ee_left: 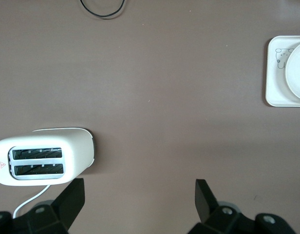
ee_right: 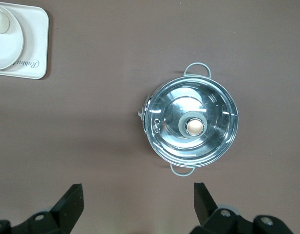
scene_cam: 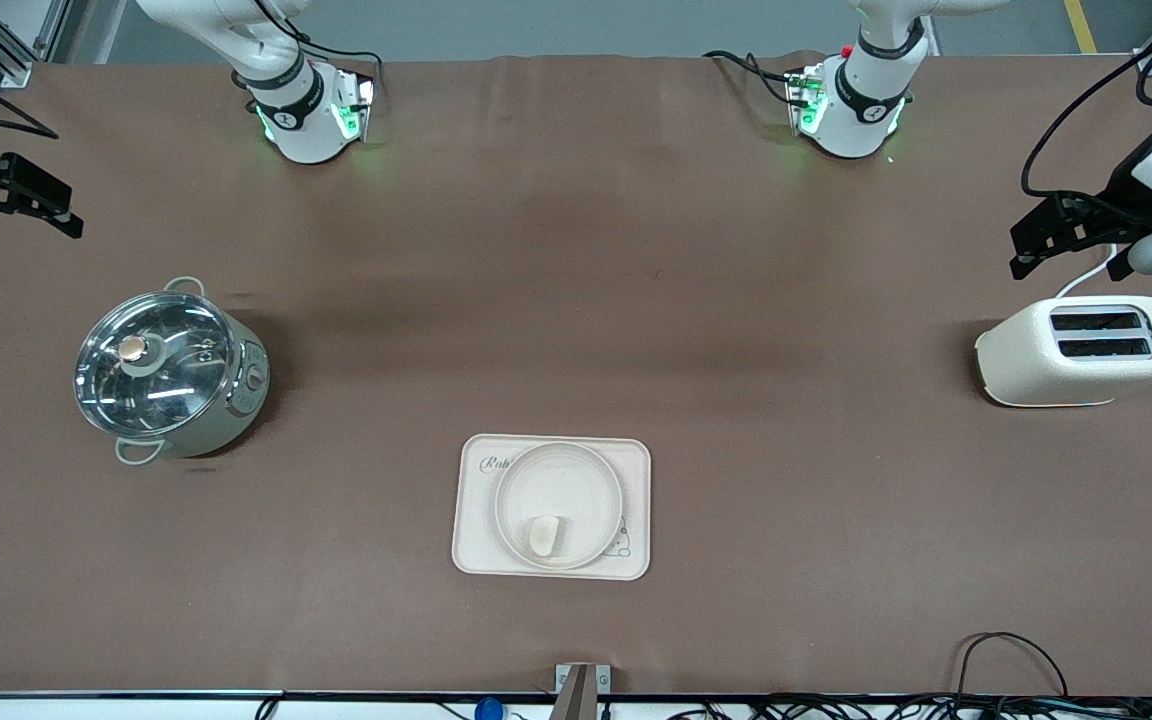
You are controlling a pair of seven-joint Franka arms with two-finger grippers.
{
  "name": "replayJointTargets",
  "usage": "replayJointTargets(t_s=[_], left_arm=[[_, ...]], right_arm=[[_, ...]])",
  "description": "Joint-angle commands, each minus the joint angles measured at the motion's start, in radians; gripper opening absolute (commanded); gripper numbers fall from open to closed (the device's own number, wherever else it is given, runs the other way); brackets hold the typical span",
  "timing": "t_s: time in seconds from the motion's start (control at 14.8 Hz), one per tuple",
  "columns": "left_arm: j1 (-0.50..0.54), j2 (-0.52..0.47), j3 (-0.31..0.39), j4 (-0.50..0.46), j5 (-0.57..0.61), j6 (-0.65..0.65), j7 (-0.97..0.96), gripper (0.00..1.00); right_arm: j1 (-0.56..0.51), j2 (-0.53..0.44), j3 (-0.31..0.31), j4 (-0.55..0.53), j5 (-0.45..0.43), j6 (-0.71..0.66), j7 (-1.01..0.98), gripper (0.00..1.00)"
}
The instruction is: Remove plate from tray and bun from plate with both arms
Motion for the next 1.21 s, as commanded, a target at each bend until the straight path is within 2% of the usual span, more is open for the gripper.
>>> replayJointTargets(t_s=[0.0,0.27,0.4,0.54,0.74,0.88,0.94,1.08,1.15], left_arm=[[-0.001,0.011,0.001,0.033,0.012,-0.026,0.008,1.0],[-0.006,0.013,0.001,0.04,0.015,-0.026,-0.015,1.0],[-0.007,0.013,-0.001,0.037,0.015,-0.026,-0.015,1.0],[-0.009,0.014,-0.002,0.036,0.015,-0.026,-0.015,1.0],[-0.006,0.014,-0.004,0.034,0.015,-0.026,-0.008,1.0],[-0.004,0.016,-0.002,0.031,0.015,-0.026,-0.007,1.0],[-0.003,0.016,-0.002,0.03,0.015,-0.026,-0.008,1.0],[-0.003,0.019,-0.004,0.031,0.015,-0.026,-0.011,1.0],[-0.003,0.025,-0.002,0.033,0.014,-0.026,-0.007,1.0]], right_arm=[[0.001,-0.007,0.002,-0.002,0.012,-0.003,0.007,1.0],[0.011,-0.004,0.002,-0.002,0.012,0.006,0.013,1.0],[0.042,0.06,0.002,0.016,0.028,0.052,0.027,1.0],[0.071,0.144,0.002,0.031,0.095,0.114,0.094,1.0],[0.168,0.314,0.002,0.102,0.107,0.219,0.296,1.0],[0.218,0.386,0.004,0.12,0.109,0.31,0.355,1.0],[0.234,0.419,0.004,0.12,0.138,0.357,0.357,1.0],[0.248,0.503,0.004,0.119,0.283,0.446,0.352,1.0],[0.26,0.549,0.004,0.119,0.325,0.463,0.343,1.0]])
